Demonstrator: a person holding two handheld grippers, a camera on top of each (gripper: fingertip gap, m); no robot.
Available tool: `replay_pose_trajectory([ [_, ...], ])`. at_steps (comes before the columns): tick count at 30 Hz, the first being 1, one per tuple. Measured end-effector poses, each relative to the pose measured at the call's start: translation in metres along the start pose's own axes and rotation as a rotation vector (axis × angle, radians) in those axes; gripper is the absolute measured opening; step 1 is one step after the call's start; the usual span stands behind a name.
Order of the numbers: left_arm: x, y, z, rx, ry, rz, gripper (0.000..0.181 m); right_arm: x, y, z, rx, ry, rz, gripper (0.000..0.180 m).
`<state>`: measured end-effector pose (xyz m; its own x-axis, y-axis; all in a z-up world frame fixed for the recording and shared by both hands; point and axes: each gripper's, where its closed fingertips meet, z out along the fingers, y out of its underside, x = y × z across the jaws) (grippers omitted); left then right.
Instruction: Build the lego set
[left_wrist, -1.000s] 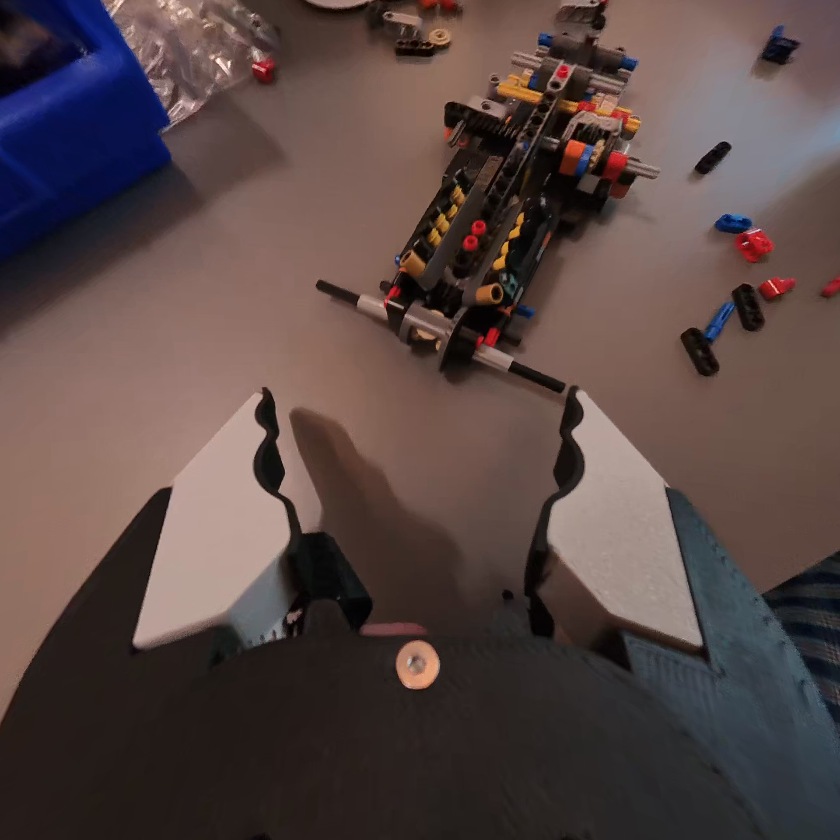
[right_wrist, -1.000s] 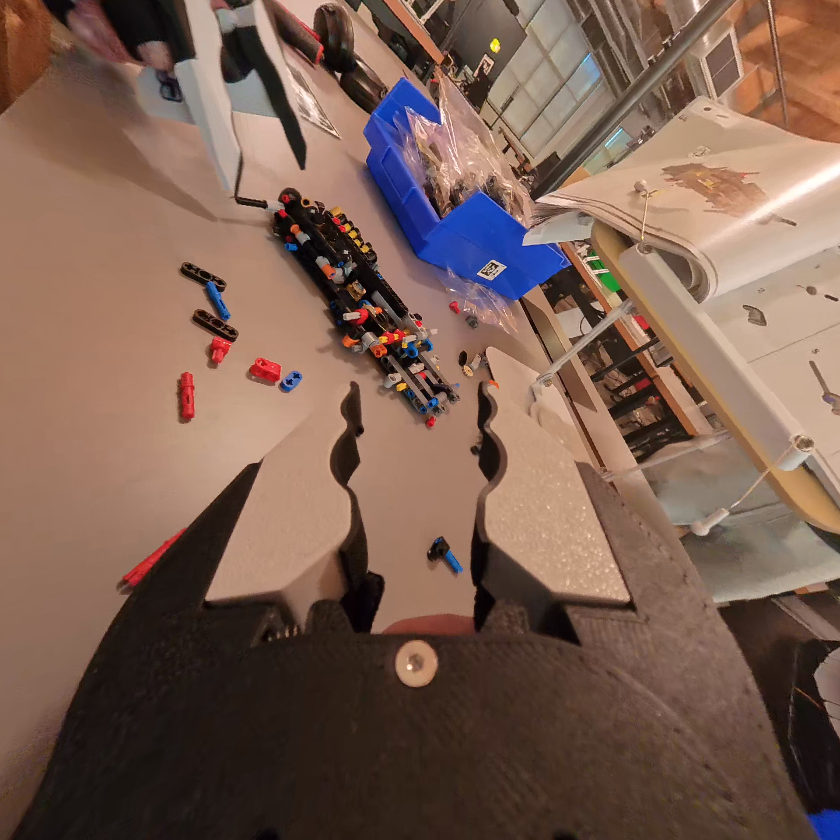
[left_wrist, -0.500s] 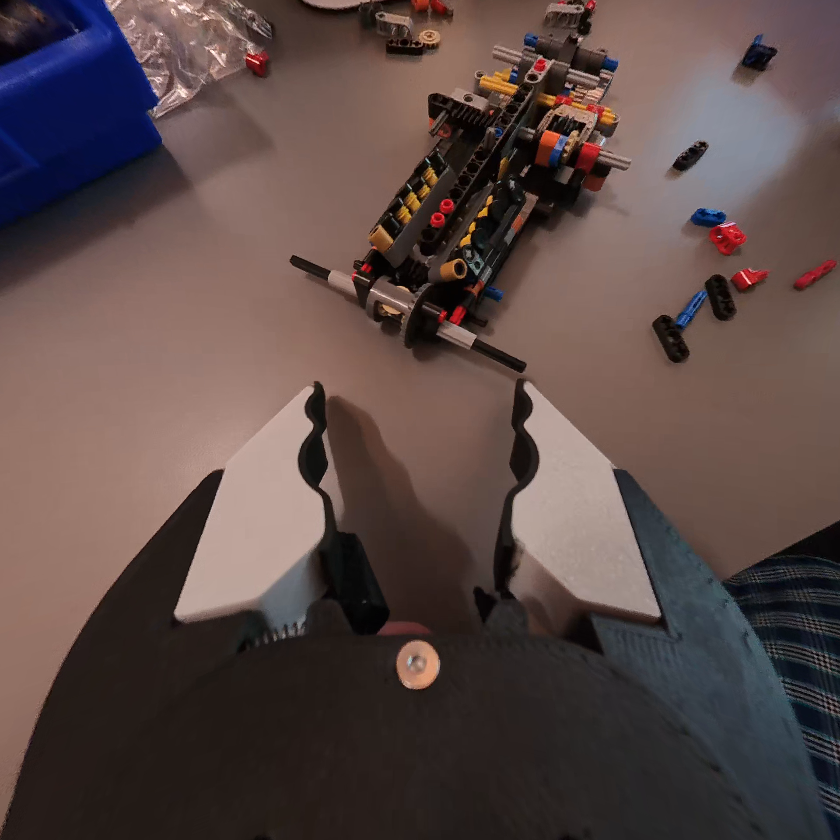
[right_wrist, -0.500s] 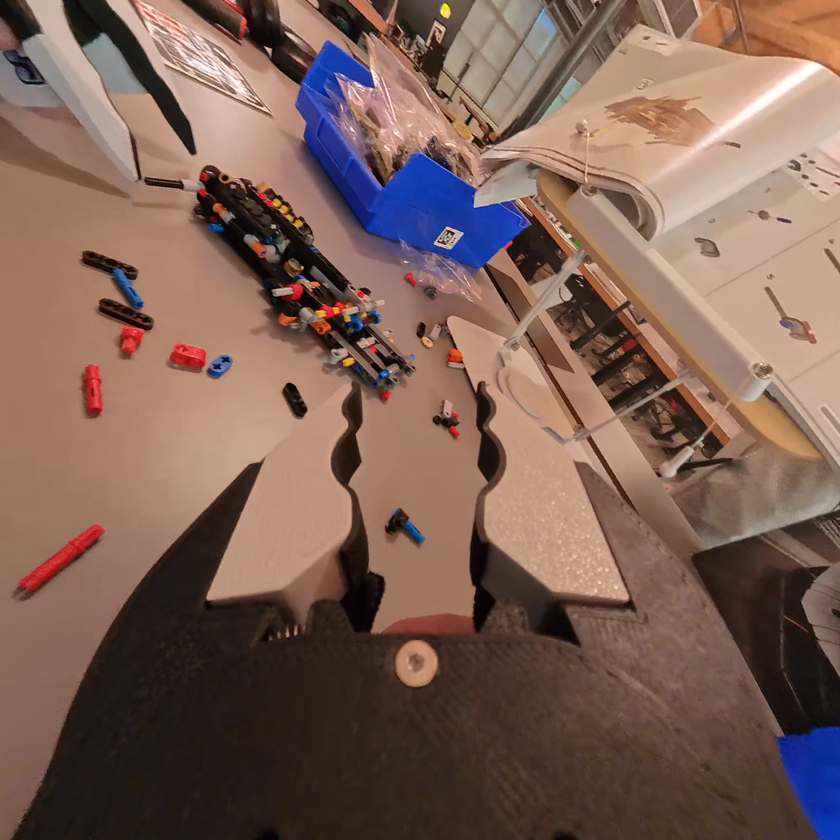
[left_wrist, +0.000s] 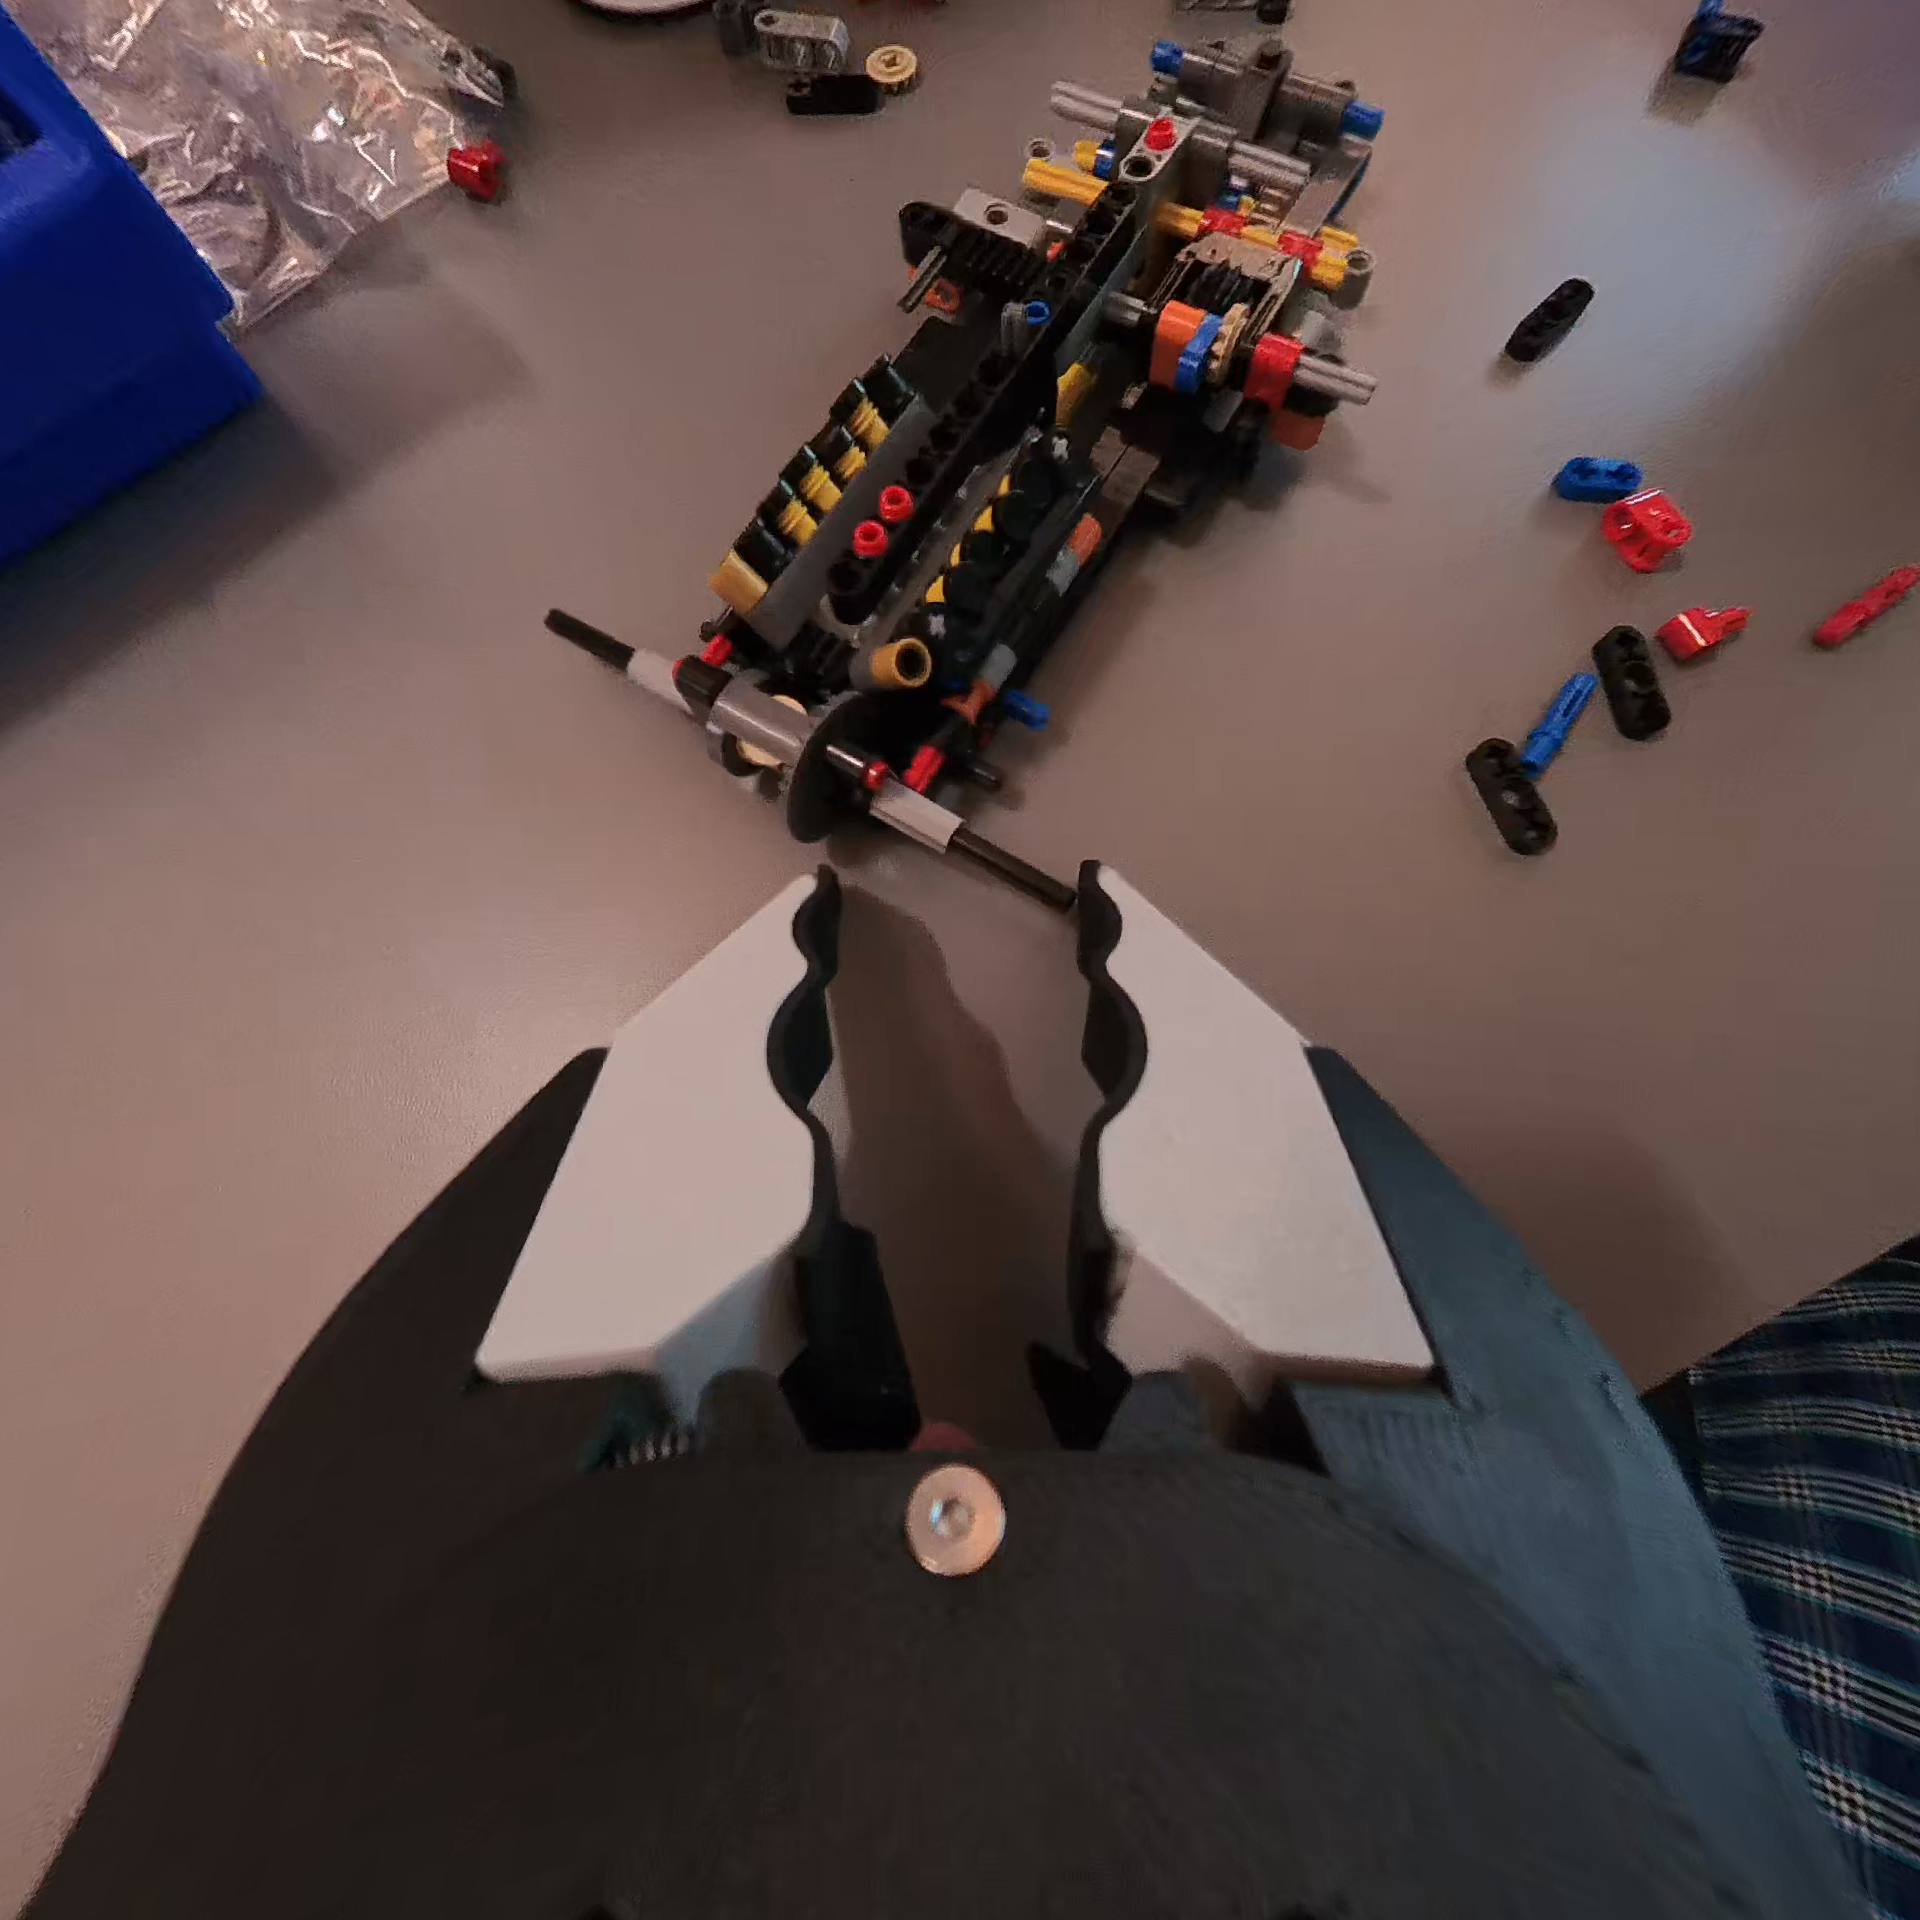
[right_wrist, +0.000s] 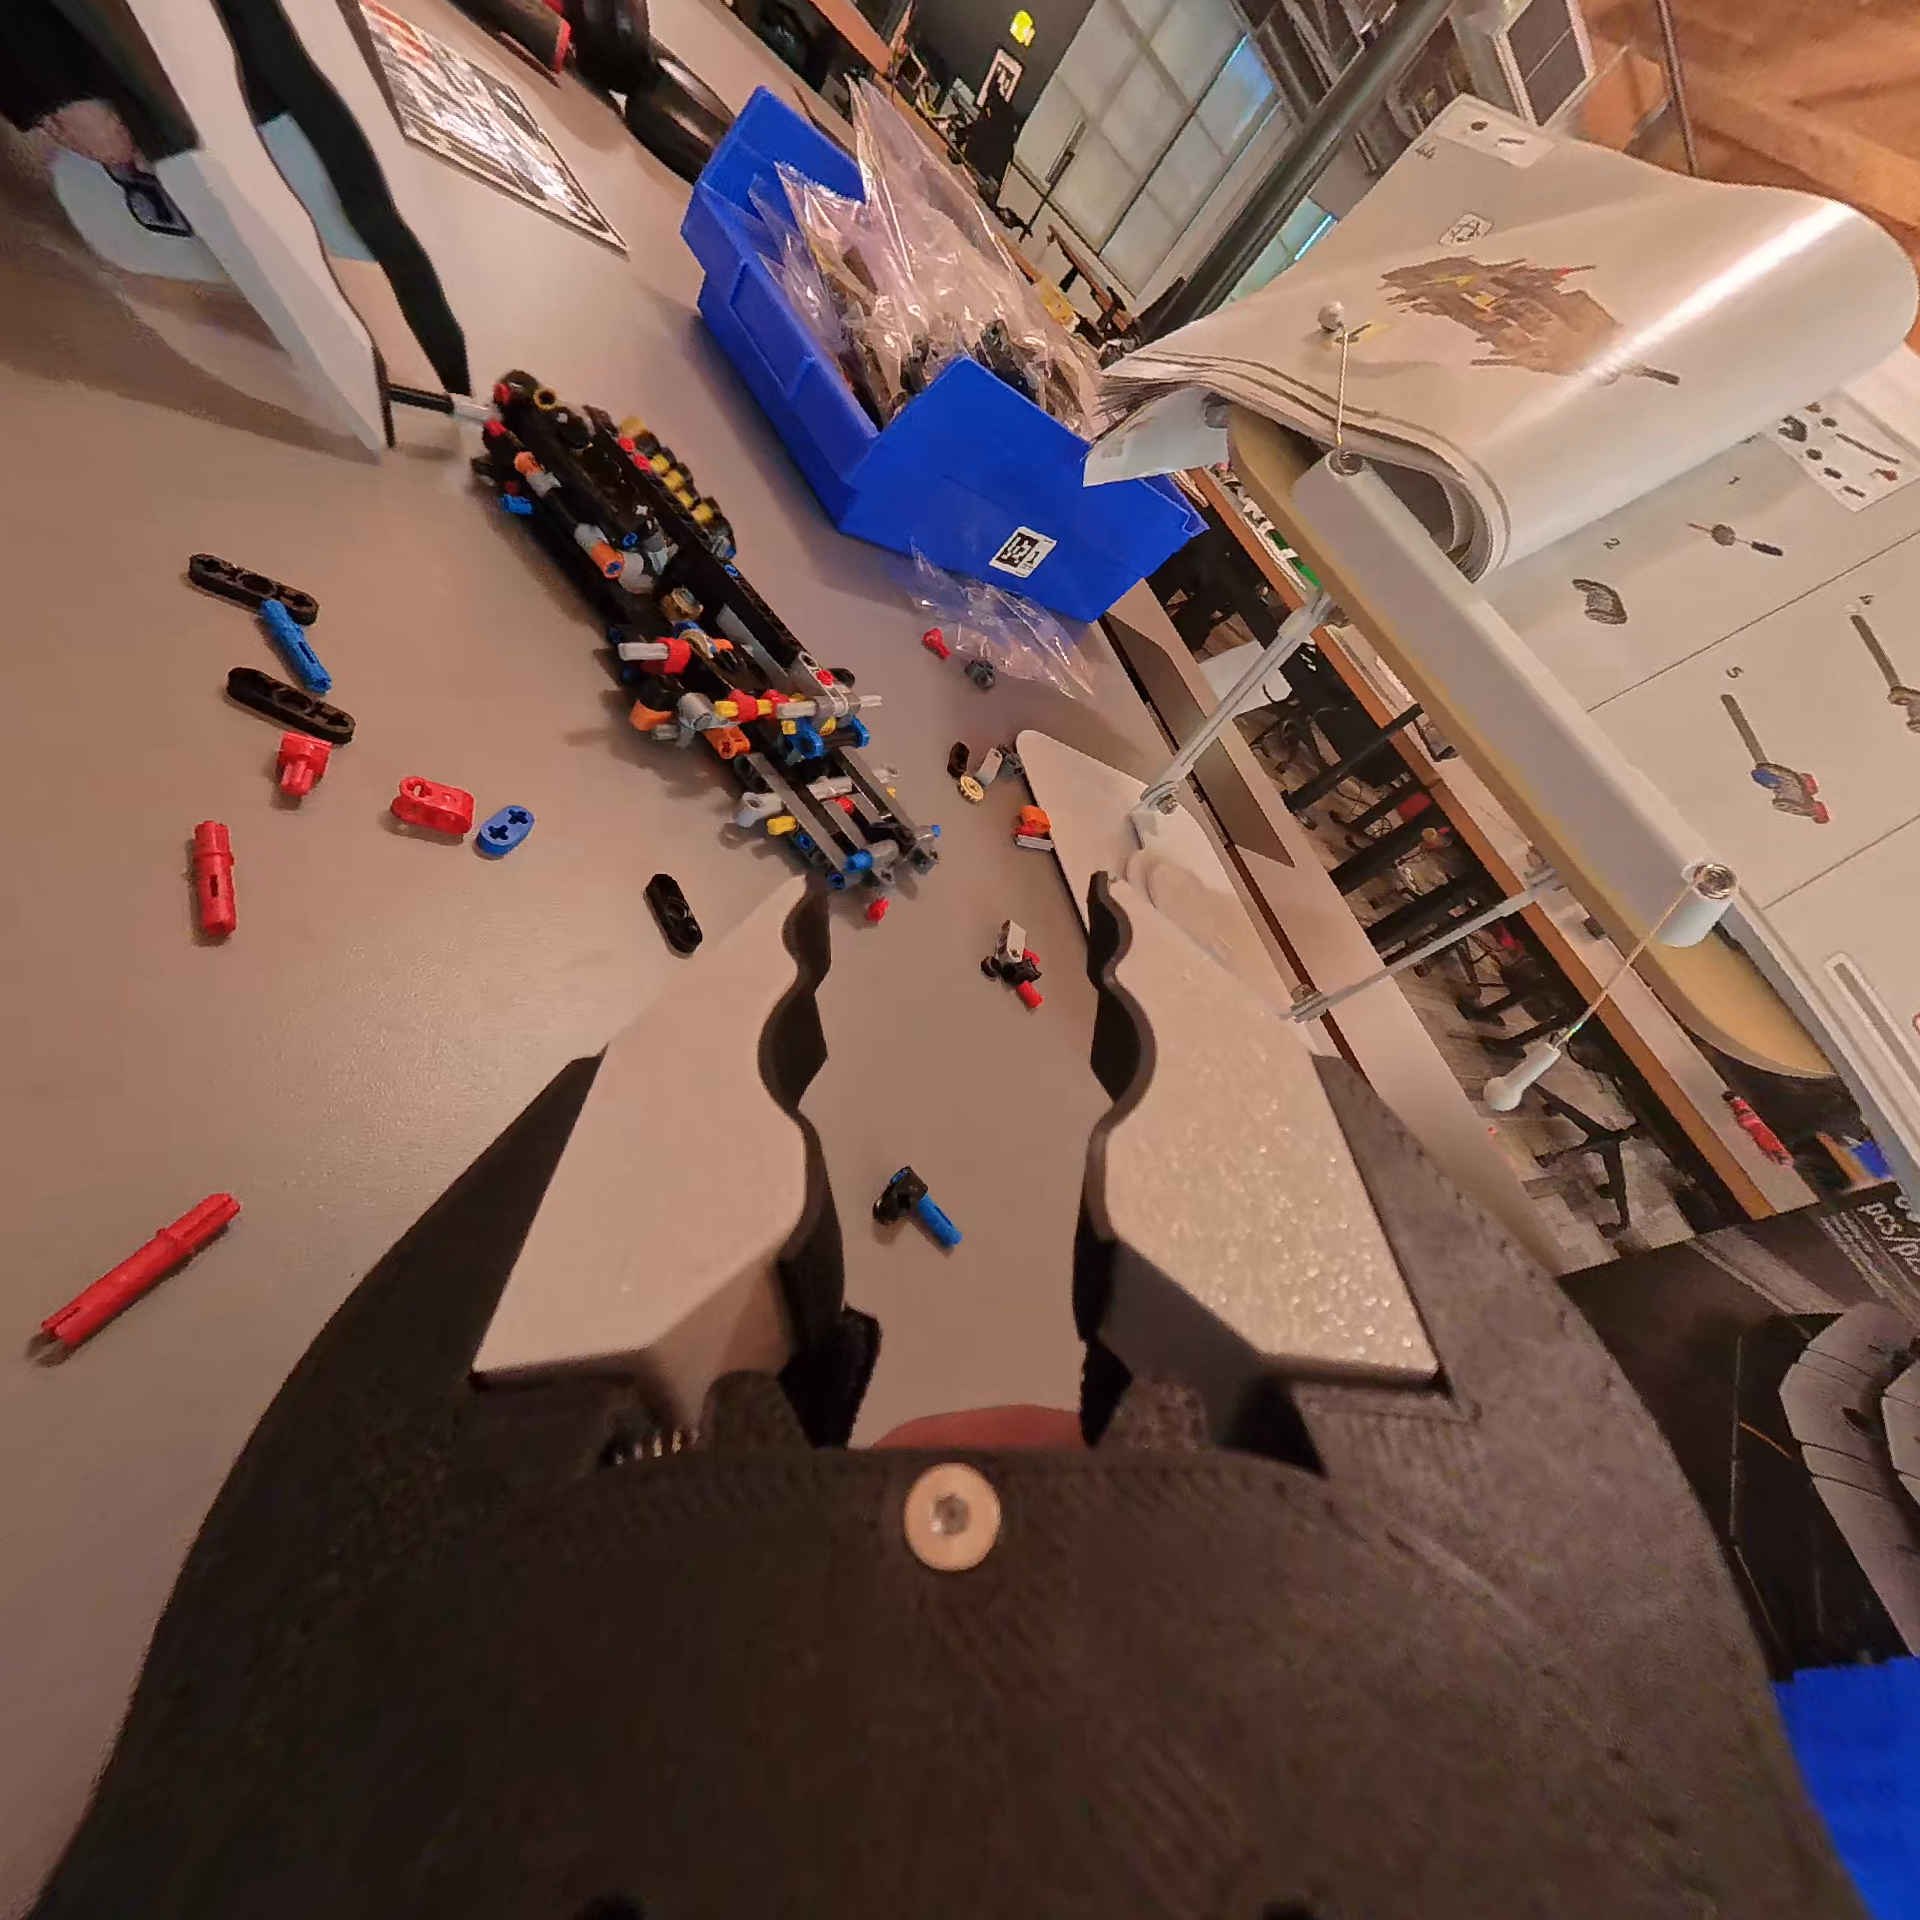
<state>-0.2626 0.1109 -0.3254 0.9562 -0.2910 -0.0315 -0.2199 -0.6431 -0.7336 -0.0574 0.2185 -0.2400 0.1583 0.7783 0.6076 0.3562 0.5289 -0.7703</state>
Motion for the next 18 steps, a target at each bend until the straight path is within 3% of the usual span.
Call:
replay_pose_trajectory([
  [12,-0.026,0.005,-0.004,-0.008,-0.11,-0.042,0.002,0.003,0.003,0.0,-0.012,0.009,-0.009,0.047],
  [16,-0.029,0.006,-0.004,-0.011,-0.12,-0.037,0.002,0.0,0.001,0.0,-0.012,0.004,-0.022,0.046],
  [18,-0.031,0.006,-0.004,-0.011,-0.124,-0.051,0.027,-0.001,0.001,0.0,-0.013,0.002,-0.025,0.046],
])
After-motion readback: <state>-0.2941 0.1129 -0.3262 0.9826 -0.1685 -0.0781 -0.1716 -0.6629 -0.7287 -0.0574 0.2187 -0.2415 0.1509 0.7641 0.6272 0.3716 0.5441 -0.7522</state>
